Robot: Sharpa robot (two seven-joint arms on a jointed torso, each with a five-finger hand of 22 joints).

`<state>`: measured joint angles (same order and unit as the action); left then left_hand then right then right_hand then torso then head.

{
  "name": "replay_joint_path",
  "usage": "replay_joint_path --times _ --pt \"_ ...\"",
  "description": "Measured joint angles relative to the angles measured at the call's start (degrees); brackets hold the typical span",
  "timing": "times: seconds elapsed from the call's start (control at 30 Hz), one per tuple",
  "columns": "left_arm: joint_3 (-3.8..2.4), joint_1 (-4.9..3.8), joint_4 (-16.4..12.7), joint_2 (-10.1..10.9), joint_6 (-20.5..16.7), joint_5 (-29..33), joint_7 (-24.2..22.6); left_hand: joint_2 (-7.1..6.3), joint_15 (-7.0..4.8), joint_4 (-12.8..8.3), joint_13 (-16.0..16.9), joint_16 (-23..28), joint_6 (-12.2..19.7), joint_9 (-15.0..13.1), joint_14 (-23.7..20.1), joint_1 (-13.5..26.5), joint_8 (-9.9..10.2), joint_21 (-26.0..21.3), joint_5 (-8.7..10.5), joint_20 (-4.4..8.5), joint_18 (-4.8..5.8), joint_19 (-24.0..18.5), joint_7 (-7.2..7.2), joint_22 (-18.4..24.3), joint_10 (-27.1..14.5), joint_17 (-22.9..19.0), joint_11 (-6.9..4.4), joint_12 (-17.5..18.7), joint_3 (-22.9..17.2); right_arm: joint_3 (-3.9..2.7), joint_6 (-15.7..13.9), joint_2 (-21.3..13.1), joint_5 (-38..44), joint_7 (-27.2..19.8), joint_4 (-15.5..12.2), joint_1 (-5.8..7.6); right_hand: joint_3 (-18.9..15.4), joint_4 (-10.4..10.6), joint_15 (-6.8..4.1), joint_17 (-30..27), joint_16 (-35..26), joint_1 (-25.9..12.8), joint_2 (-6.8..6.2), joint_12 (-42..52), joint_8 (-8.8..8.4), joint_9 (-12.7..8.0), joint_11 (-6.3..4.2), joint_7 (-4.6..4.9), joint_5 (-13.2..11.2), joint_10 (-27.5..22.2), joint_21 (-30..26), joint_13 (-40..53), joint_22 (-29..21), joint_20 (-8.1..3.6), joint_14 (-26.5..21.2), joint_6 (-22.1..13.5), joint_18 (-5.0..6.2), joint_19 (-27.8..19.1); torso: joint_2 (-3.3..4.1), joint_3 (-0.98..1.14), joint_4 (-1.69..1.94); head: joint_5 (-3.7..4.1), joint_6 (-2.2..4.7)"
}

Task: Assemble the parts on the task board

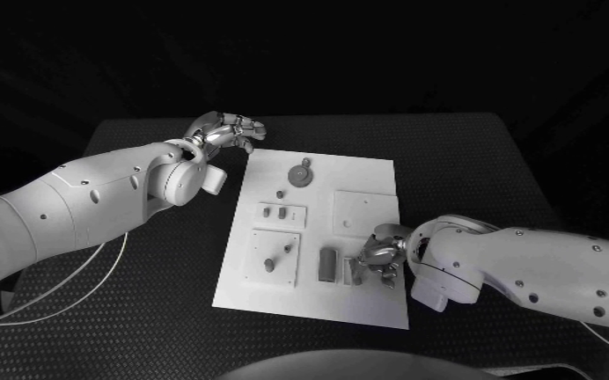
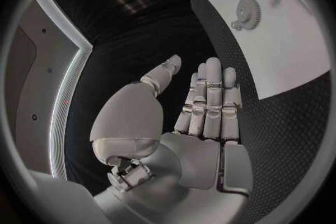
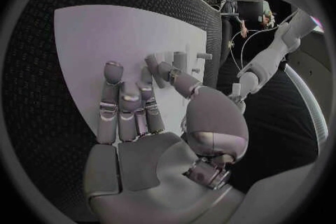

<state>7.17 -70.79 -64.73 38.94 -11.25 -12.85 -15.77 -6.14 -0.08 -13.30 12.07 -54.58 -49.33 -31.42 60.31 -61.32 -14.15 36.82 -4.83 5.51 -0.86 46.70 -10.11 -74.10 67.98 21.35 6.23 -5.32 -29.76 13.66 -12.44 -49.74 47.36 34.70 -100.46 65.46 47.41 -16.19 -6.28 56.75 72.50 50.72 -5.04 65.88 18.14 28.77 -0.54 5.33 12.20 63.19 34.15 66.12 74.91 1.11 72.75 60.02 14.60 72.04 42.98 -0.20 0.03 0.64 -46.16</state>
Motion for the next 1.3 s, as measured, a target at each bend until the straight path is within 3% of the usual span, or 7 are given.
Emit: replay_joint_path --times 0.3,0.73,1.07,1.17,1.3 --pt "0.00 -0.01 0.0 0.0 0.1 0.0 0.0 0.00 0.00 0.0 0.0 0.2 0.0 0.0 0.0 0.0 0.0 0.0 0.00 0.00 0.00 0.0 0.00 0.0 0.0 0.0 -0.01 0.0 0.0 -0.06 0.4 1.0 0.0 0.0 0.6 -0.09 -0.7 0.7 -0.04 0.1 0.0 -1.9 -0.89 0.0 0.30 0.1 -0.38 -0.11 -1.1 0.4 0.0 0.1 0.0 0.00 0.3 0.1 0.01 0.0 -0.01 0.04 -0.01 -0.15 0.06" --pt "0.01 -0.01 0.0 0.0 0.1 0.0 0.1 -0.17 0.00 0.0 0.0 0.2 0.0 0.0 0.0 0.2 0.0 0.0 0.00 -0.01 0.00 0.0 0.00 -0.1 0.0 0.0 -0.01 0.0 0.0 0.01 1.1 1.3 0.0 0.0 1.0 -0.27 -1.0 2.4 -0.24 0.3 -0.2 -4.7 -2.35 0.0 0.48 -0.7 -0.40 -0.20 -4.7 0.4 0.0 0.3 0.0 0.00 0.2 0.2 0.03 0.0 0.02 0.08 -0.02 -0.25 -0.01" --pt "0.01 -0.01 0.0 0.0 0.1 0.0 0.1 -0.23 0.00 0.2 0.0 0.2 0.0 0.0 0.0 0.2 0.0 0.0 0.00 -0.02 0.00 0.0 0.00 -0.1 0.0 0.1 -0.01 0.0 0.2 0.02 1.6 1.3 -0.1 -0.1 1.0 -0.28 -0.1 4.1 -0.23 0.6 -0.2 -7.1 -1.59 0.0 0.48 -1.1 -0.39 -0.36 -7.5 0.4 0.0 0.6 0.0 0.00 0.2 0.5 0.02 0.0 0.01 0.07 -0.04 -0.21 0.00" --pt "0.01 -0.01 0.0 0.0 0.1 0.0 0.1 -0.23 0.00 0.2 0.0 0.2 0.0 0.0 0.0 0.2 0.0 0.0 0.00 -0.02 0.00 0.0 0.00 -0.1 0.0 0.1 -0.01 0.0 0.2 0.04 1.7 1.2 -0.1 -0.2 0.8 -0.30 0.1 4.4 -0.23 0.6 -0.2 -7.8 -1.66 0.0 0.47 -1.1 -0.39 -0.23 -7.7 0.4 0.0 0.7 0.0 0.00 0.2 0.6 0.03 0.0 0.01 0.05 -0.04 -0.18 0.00" --pt "0.01 -0.01 0.0 0.0 0.2 0.0 0.2 -0.23 0.01 0.3 0.0 0.2 0.0 0.0 0.0 0.2 0.0 0.0 0.00 -0.02 0.00 0.0 0.00 -0.1 0.0 0.1 -0.02 0.0 0.0 0.06 2.1 1.1 -0.1 -0.3 0.7 -0.34 0.1 4.8 -0.23 0.7 -0.3 -8.8 -2.68 0.0 0.47 -1.3 -0.60 -0.24 -8.2 0.6 0.0 1.0 0.0 0.00 0.2 0.7 0.03 0.0 0.01 0.05 -0.03 -0.18 -0.03"
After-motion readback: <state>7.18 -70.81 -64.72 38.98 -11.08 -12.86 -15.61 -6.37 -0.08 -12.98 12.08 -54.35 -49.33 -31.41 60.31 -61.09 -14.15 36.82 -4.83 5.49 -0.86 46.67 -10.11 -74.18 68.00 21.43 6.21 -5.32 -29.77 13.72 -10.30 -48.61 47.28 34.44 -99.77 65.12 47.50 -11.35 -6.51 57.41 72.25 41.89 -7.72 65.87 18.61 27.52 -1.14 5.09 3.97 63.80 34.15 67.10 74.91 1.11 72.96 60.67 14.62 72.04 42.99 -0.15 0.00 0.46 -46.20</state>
